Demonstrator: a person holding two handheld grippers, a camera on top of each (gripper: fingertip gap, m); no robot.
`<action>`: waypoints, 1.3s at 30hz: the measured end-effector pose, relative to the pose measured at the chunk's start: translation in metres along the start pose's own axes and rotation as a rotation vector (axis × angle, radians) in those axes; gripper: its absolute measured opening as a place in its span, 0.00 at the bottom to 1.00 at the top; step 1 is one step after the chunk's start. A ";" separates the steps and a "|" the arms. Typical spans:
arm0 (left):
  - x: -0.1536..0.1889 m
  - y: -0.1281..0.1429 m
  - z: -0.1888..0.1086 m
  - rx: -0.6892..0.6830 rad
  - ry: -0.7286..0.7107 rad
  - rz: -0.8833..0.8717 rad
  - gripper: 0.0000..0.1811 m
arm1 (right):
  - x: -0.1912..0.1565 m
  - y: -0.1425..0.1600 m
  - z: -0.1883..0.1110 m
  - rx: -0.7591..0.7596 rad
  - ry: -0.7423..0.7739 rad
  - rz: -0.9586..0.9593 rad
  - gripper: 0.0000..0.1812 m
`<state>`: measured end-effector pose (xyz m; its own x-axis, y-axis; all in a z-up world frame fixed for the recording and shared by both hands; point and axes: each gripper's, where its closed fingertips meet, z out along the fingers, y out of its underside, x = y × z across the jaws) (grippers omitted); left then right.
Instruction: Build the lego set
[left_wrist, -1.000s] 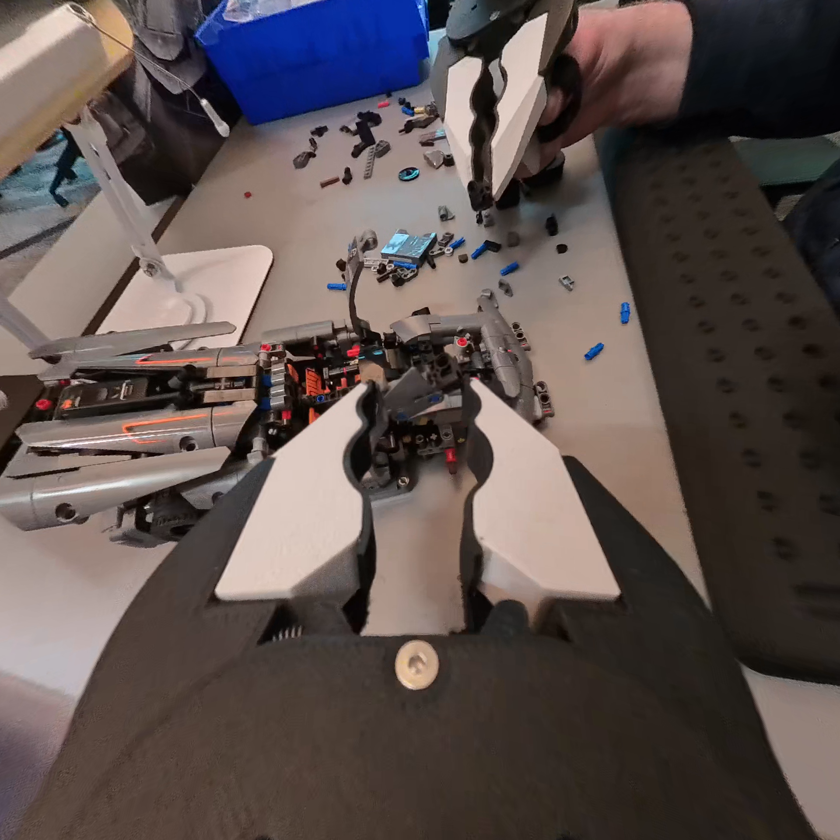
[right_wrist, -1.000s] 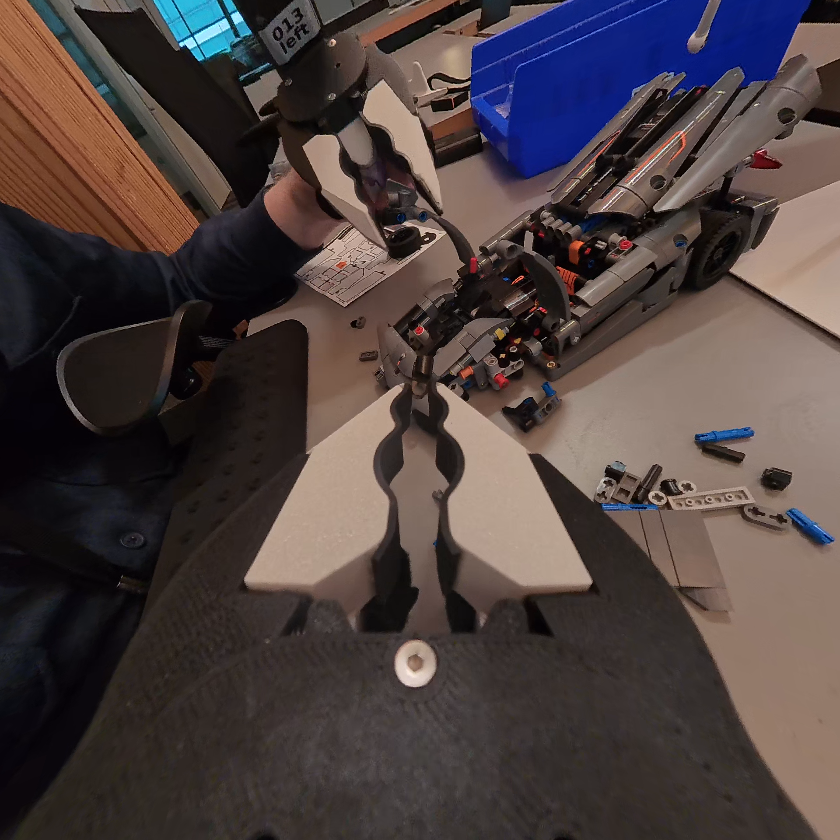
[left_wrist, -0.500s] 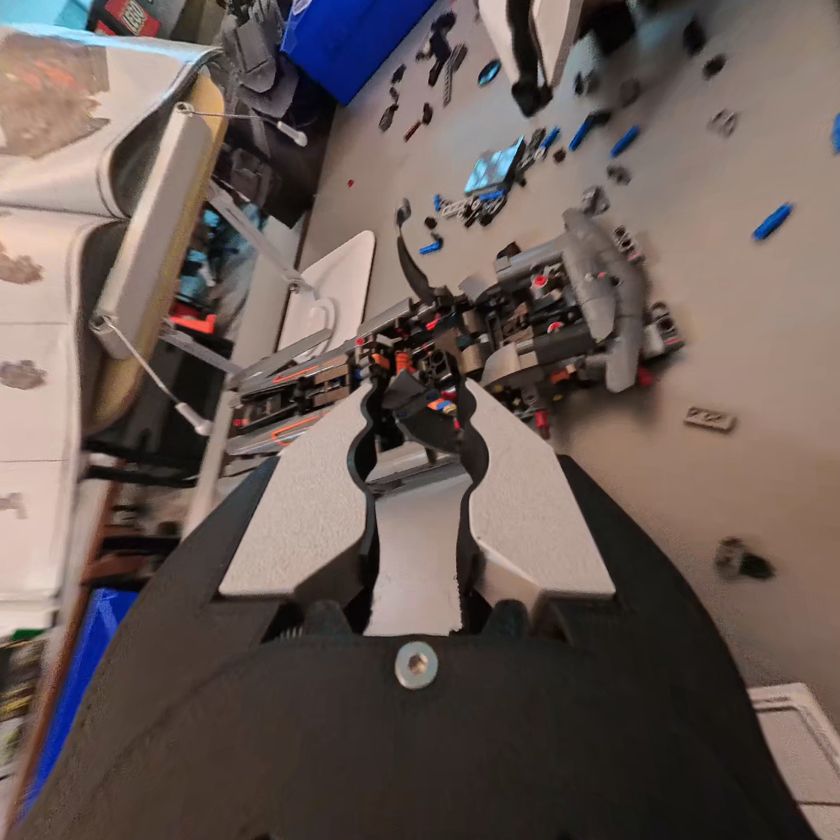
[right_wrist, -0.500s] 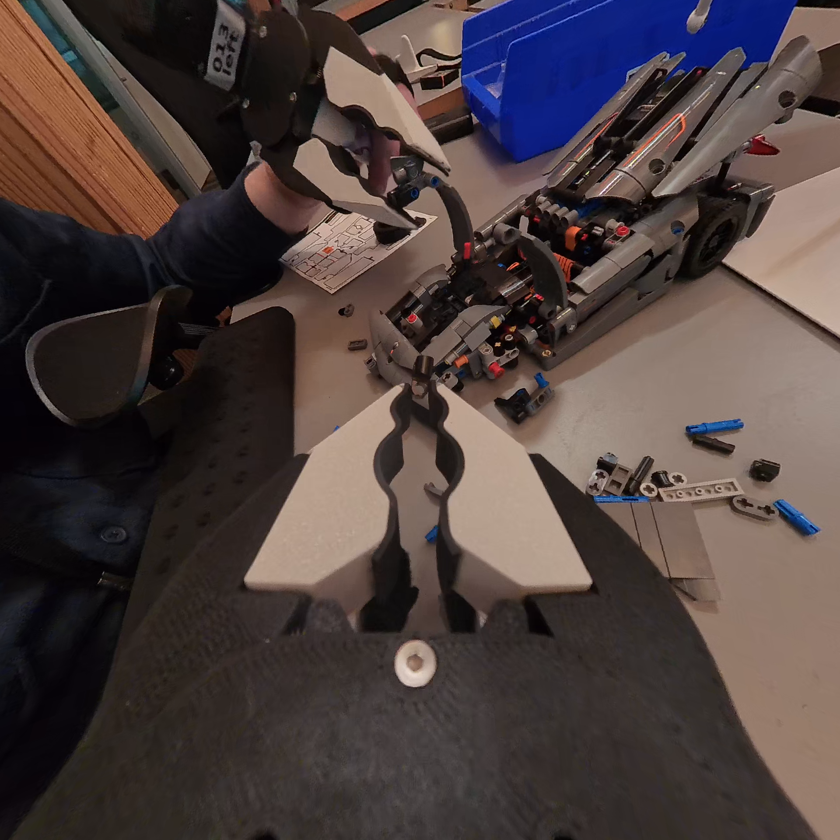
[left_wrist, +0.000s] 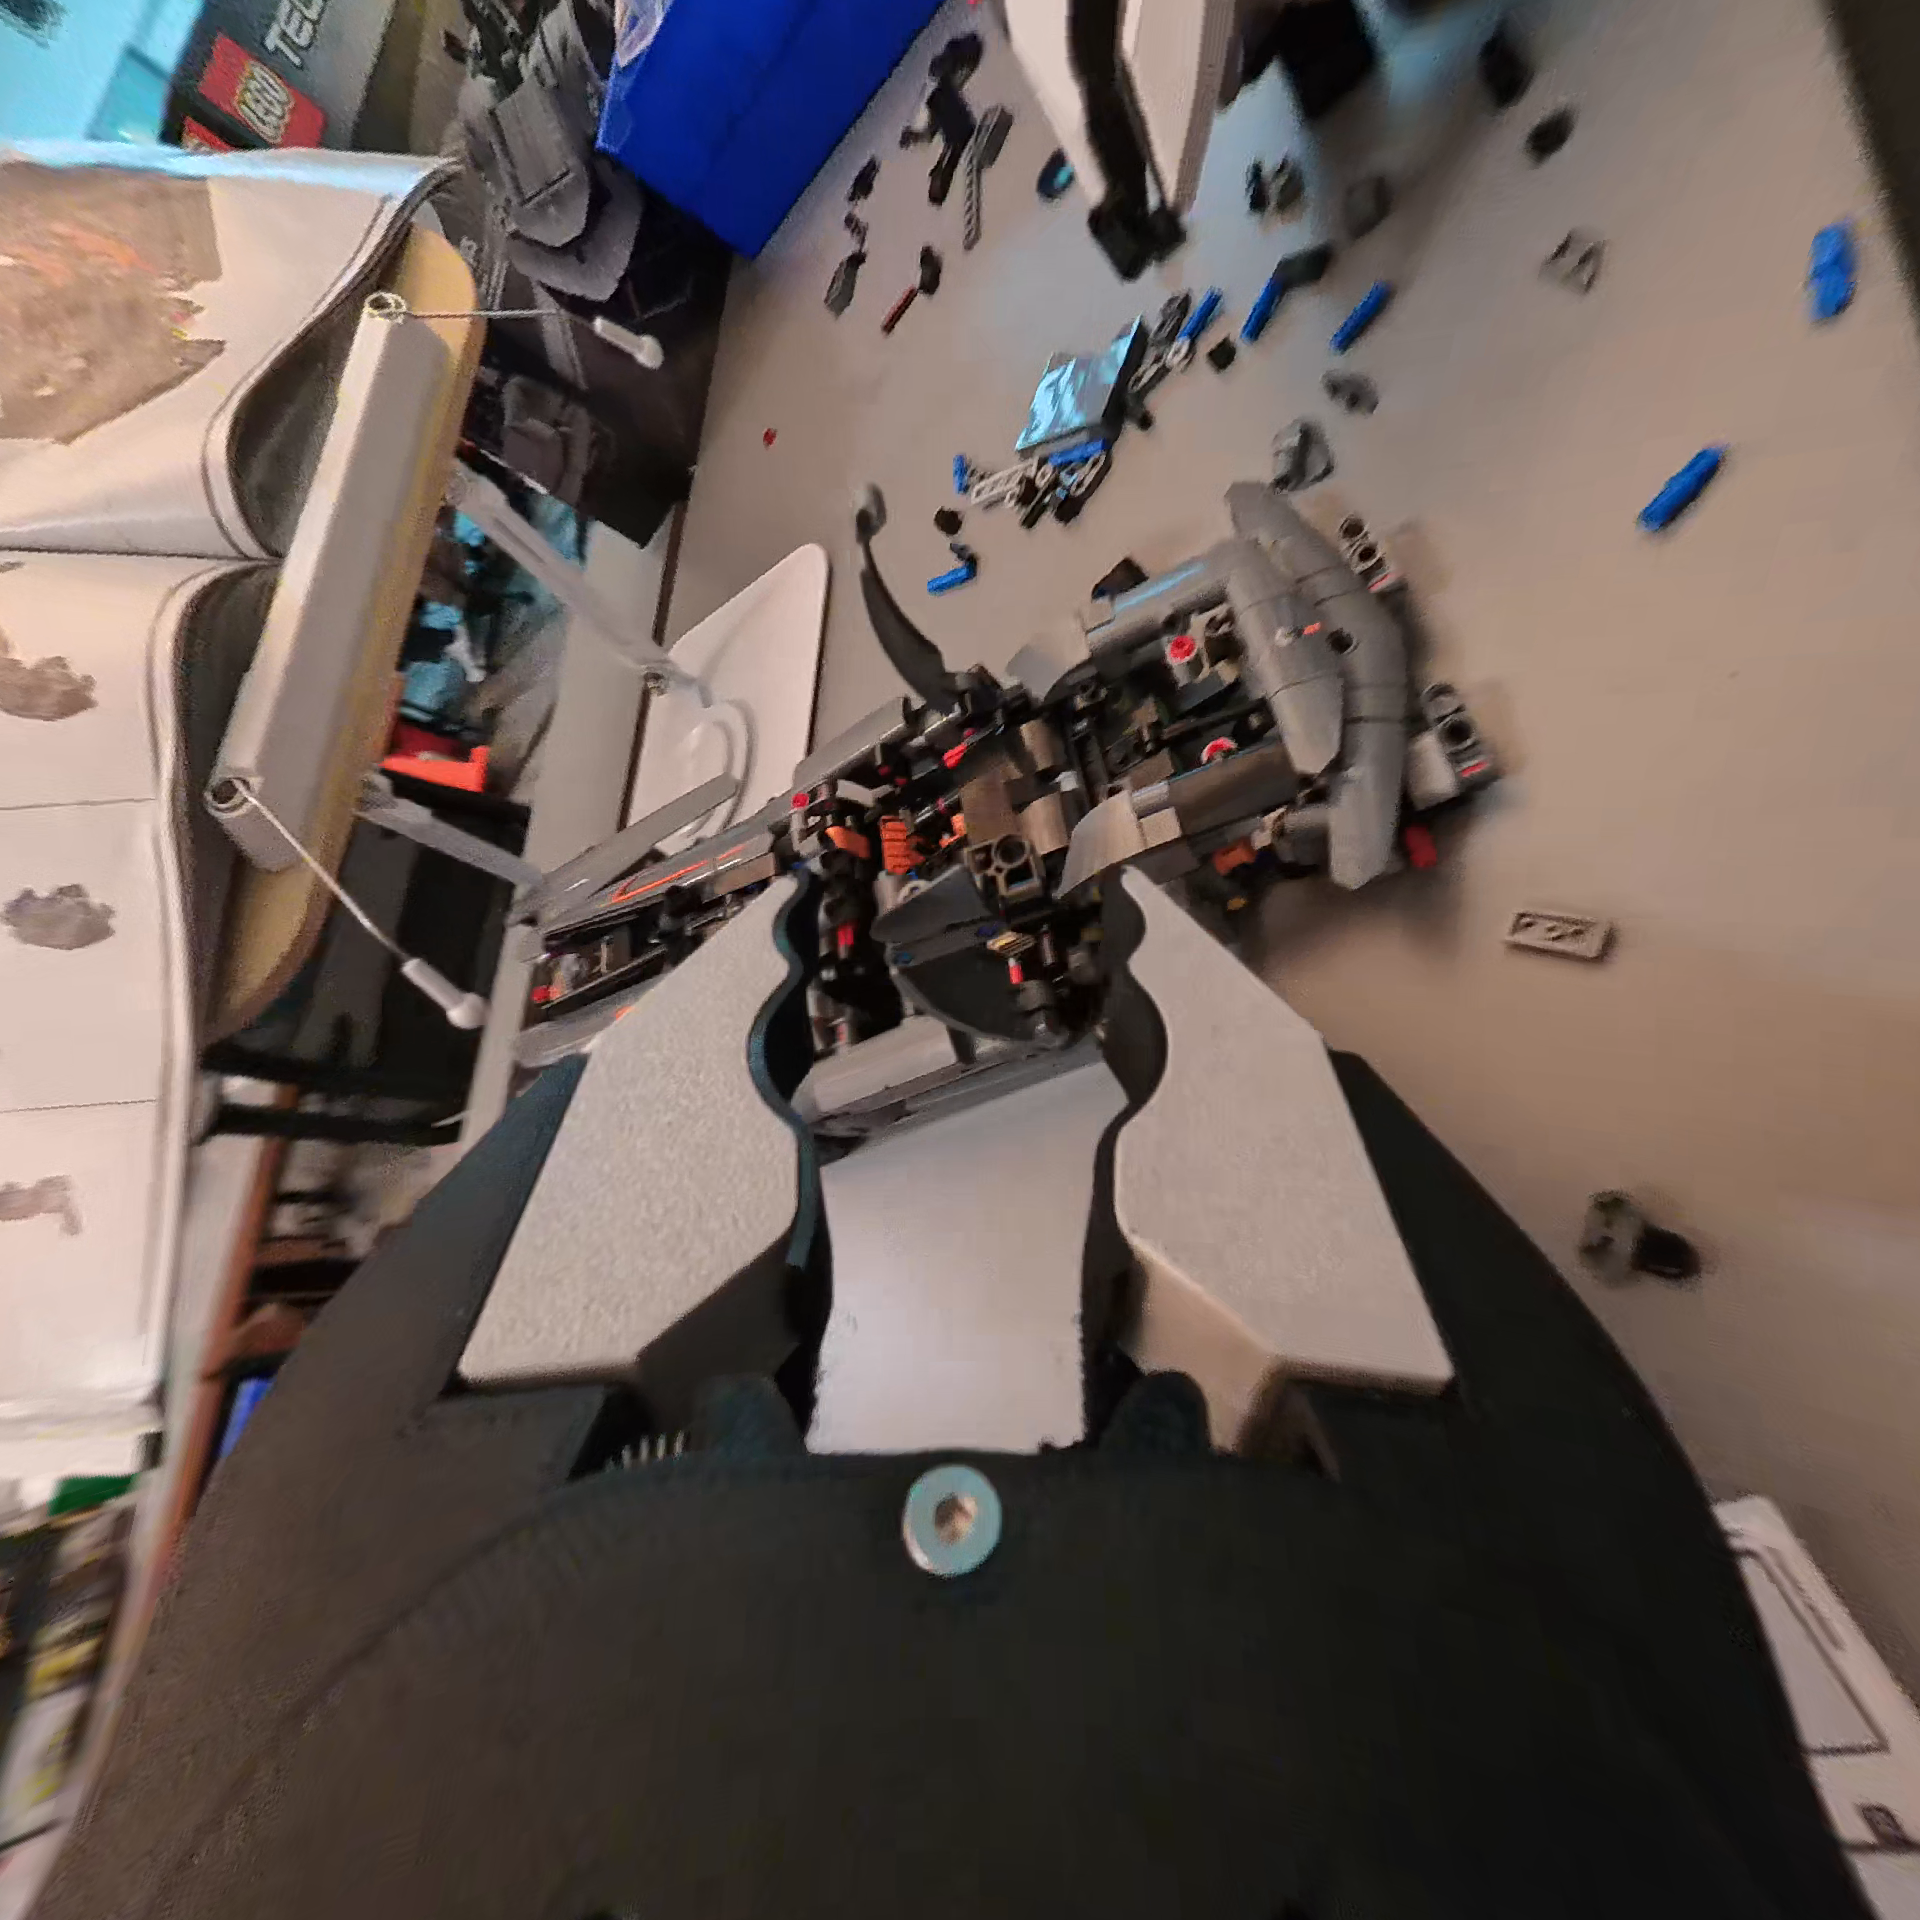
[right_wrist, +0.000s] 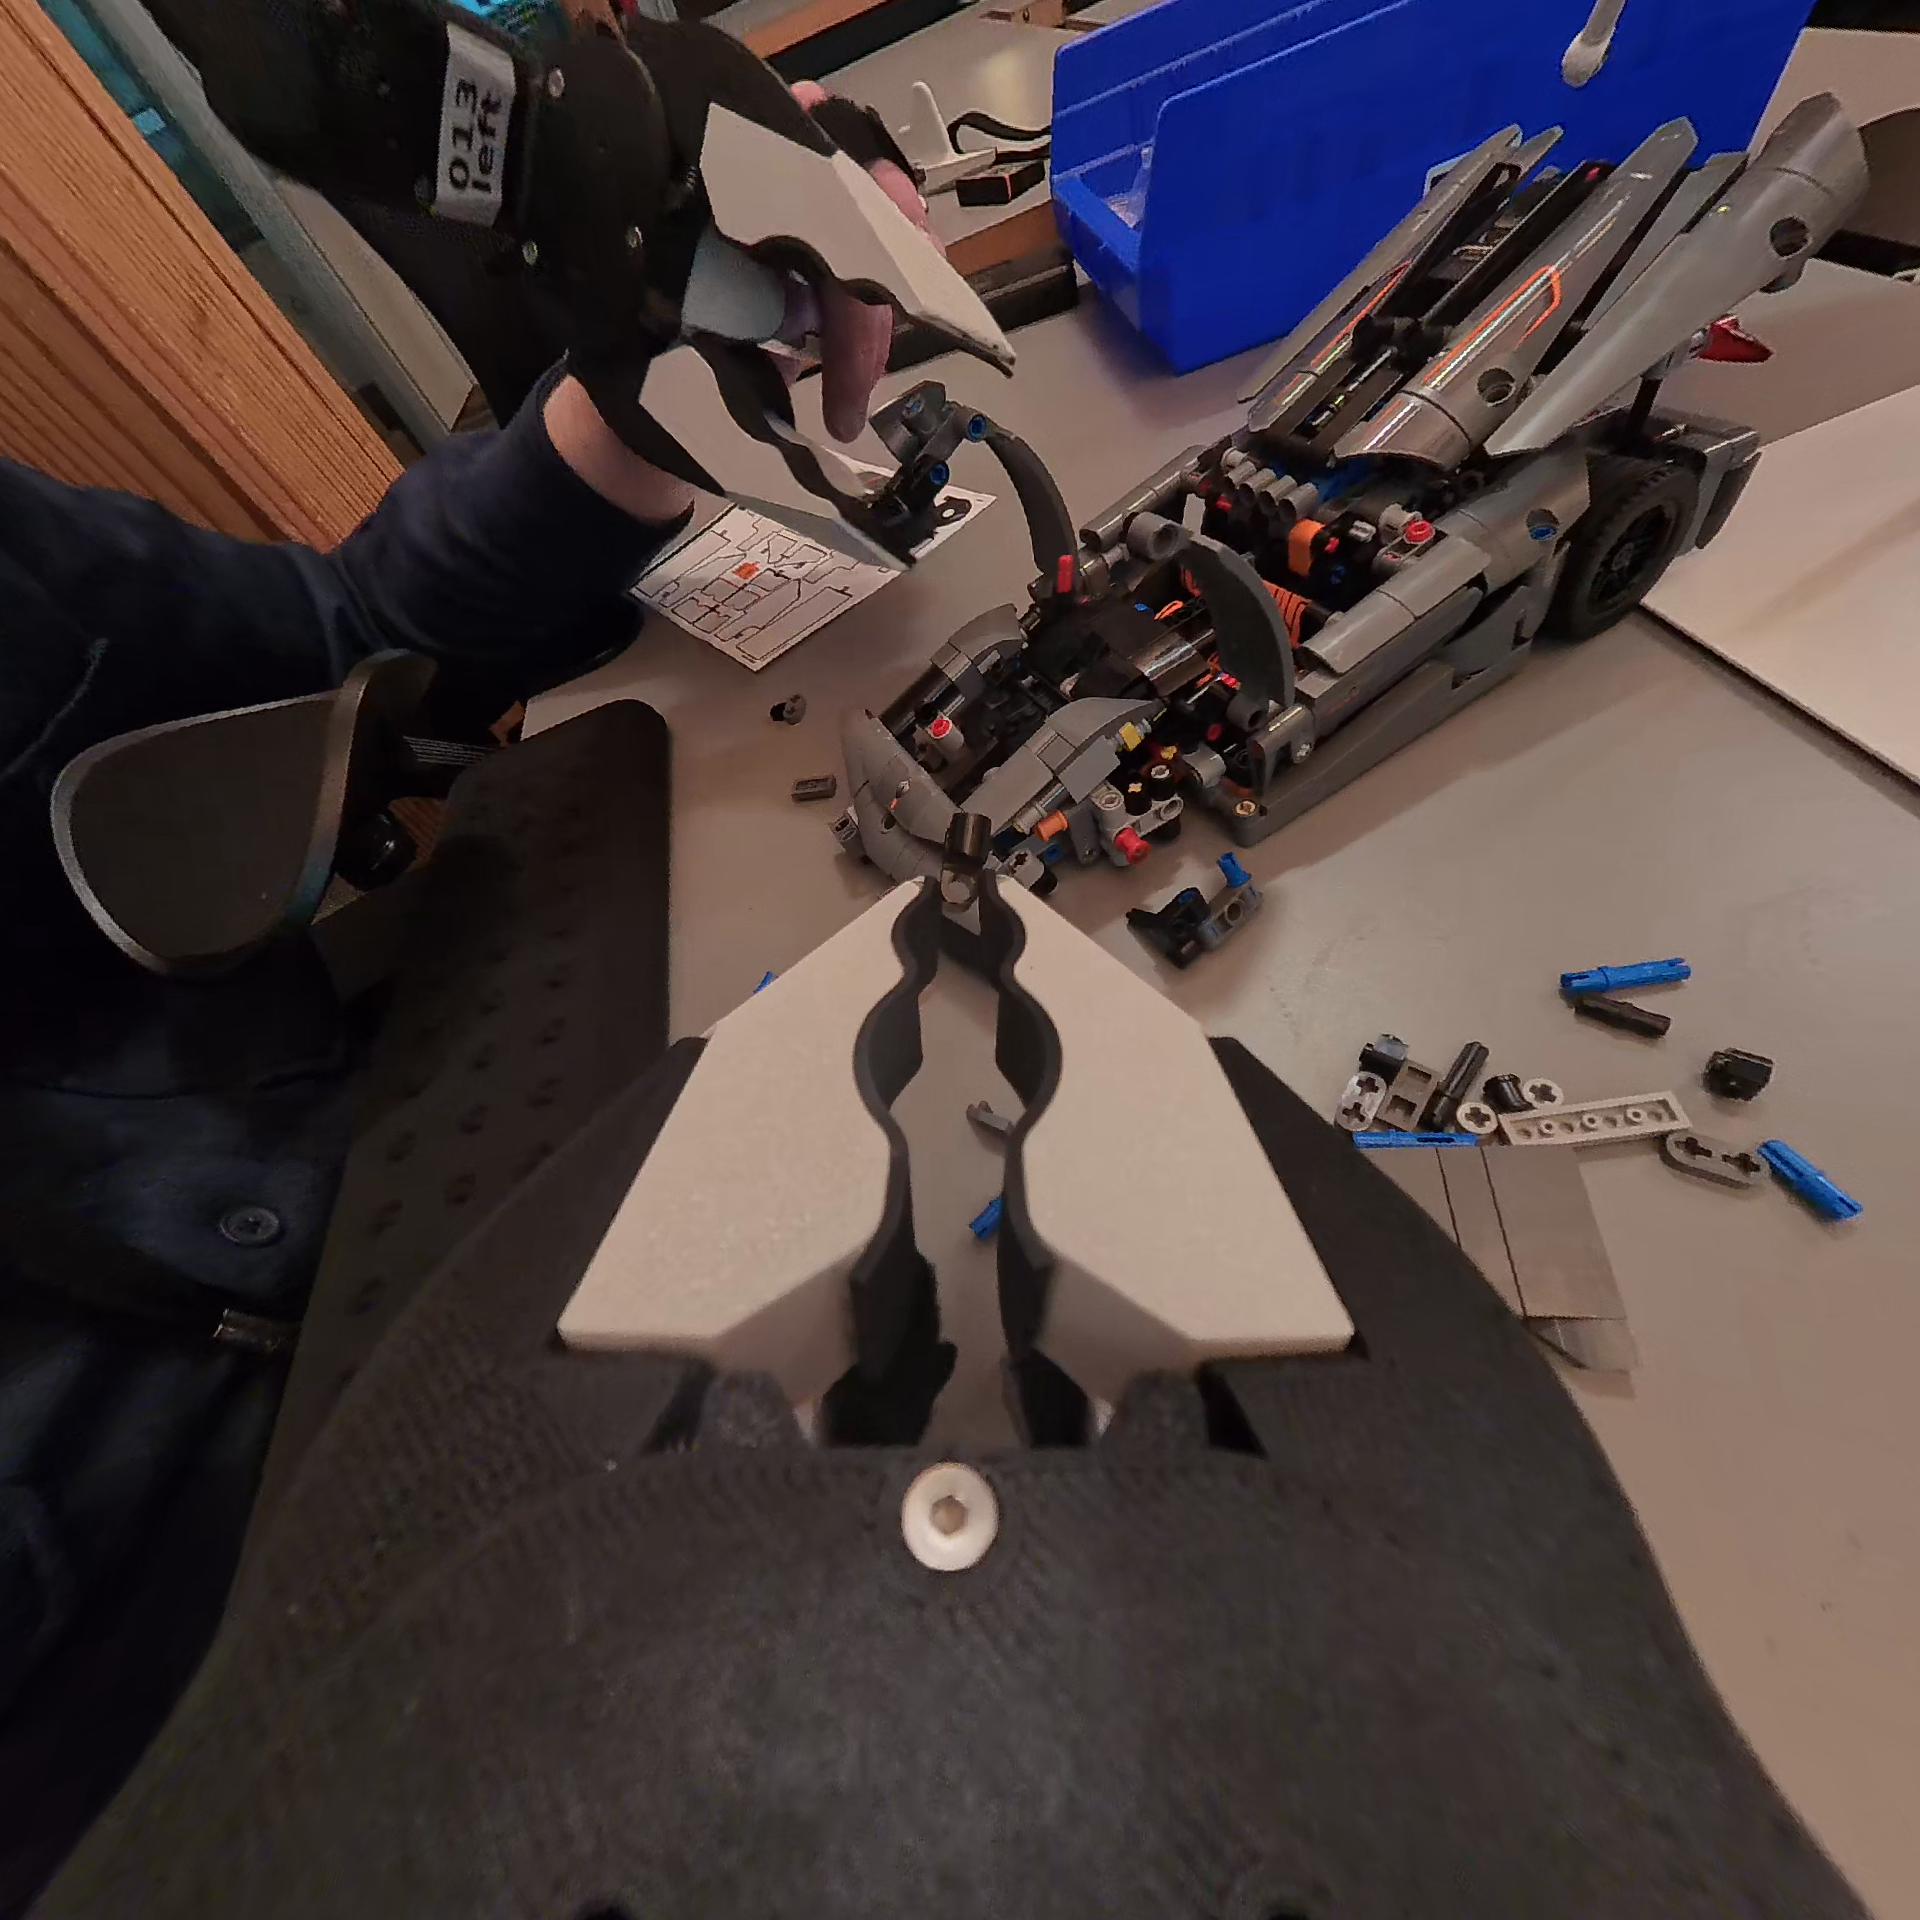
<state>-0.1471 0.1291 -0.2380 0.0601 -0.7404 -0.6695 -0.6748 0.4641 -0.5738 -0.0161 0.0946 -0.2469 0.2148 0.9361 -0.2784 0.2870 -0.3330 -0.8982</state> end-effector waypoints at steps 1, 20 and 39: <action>-0.001 -0.001 -0.002 0.017 0.015 -0.036 0.28 | 0.000 0.000 0.000 0.000 -0.001 0.000 0.03; -0.010 0.015 0.006 -0.130 -0.129 0.145 0.17 | 0.000 0.002 0.001 -0.010 0.006 -0.006 0.03; -0.006 0.019 0.007 -0.127 -0.088 0.116 0.17 | 0.001 0.043 0.016 -0.306 0.105 -0.208 0.02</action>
<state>-0.1557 0.1457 -0.2483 0.0369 -0.6376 -0.7695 -0.7682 0.4744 -0.4299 -0.0183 0.0830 -0.2915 0.2122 0.9759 -0.0504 0.5963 -0.1701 -0.7846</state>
